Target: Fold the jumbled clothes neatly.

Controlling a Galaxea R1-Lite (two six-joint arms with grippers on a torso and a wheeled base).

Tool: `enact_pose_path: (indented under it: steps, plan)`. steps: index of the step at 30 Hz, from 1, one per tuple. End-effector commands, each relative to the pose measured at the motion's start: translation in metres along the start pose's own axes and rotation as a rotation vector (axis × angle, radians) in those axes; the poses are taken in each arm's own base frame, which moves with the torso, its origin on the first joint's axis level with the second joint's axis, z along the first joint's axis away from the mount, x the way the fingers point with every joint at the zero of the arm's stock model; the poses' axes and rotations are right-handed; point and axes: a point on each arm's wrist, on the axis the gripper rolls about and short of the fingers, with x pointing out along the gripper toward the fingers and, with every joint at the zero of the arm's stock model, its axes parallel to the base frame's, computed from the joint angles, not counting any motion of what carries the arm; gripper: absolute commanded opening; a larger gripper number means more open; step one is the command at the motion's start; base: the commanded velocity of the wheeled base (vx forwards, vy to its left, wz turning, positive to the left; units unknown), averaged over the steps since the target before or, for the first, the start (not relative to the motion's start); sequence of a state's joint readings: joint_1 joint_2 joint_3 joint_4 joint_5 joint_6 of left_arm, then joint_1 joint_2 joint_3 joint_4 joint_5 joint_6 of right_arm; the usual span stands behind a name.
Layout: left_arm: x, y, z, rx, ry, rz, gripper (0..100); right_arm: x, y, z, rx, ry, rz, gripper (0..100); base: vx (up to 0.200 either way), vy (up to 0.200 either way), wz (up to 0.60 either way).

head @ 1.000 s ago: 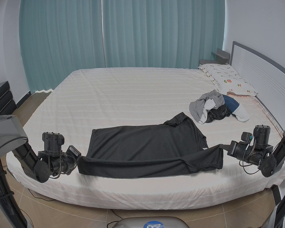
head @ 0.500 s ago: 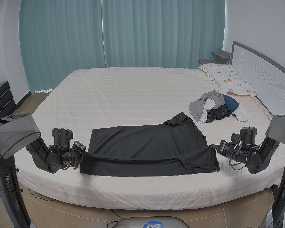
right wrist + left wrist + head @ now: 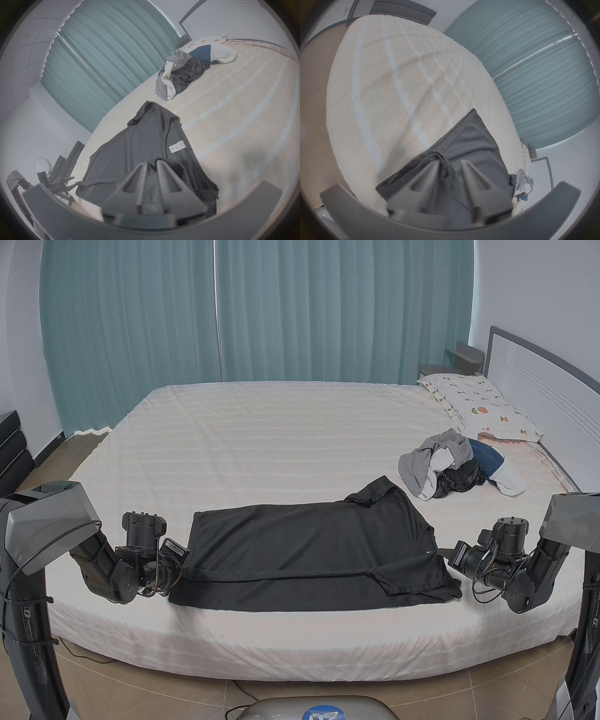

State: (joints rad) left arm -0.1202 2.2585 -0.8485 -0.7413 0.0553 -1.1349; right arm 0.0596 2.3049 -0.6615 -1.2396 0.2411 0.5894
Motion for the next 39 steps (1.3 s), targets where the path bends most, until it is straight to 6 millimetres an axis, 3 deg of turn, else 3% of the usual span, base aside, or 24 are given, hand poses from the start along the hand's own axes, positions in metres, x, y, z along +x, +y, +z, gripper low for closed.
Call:
enact_pose_path:
  steps: [1, 2, 3, 8, 10, 15, 18, 26, 39]
  plan:
    - [0.001, 0.0, -0.001, 0.0, 0.001, 0.001, 100, 0.0, -0.001, 0.001, 0.008, -0.011, -0.002, 100, 0.0, 0.0, 0.0]
    - [0.0, 0.002, 0.0, -0.003, 0.001, 0.005, 100, -0.009, 0.01, 0.017, 0.067, -0.118, 0.023, 100, 0.0, 0.0, 0.0]
    - [-0.001, 0.002, 0.001, -0.005, 0.001, 0.005, 100, -0.013, 0.01, 0.021, 0.083, -0.136, 0.023, 100, 0.0, 0.0, 0.0]
    - [-0.007, 0.0, 0.004, -0.01, -0.007, -0.005, 100, -0.025, 0.009, 0.018, 0.102, -0.126, 0.006, 100, 0.0, 0.0, 0.0]
    - [-0.024, 0.0, 0.008, -0.019, -0.004, -0.018, 100, -0.045, 0.019, -0.001, 0.14, -0.061, 0.001, 100, 0.0, 0.0, 0.0]
    - [-0.038, 0.0, 0.013, -0.066, -0.014, -0.028, 100, -0.065, 0.035, -0.021, 0.313, 0.018, 0.02, 100, 0.0, 0.0, 0.0]
    - [-0.042, 0.001, 0.017, -0.1, -0.017, -0.033, 100, -0.064, 0.031, -0.027, 0.398, 0.043, 0.014, 100, 0.067, 0.0, 0.0]
    - [-0.056, 0.013, 0.009, -0.098, 0.102, -0.037, 100, -0.069, 0.024, -0.044, 0.403, 0.071, -0.002, 100, 0.2, 0.0, 0.0]
    - [-0.056, 0.022, -0.001, 0.007, 0.141, -0.007, 100, -0.061, 0.014, -0.069, 0.351, 0.119, -0.023, 100, 0.0, 0.0, 0.0]
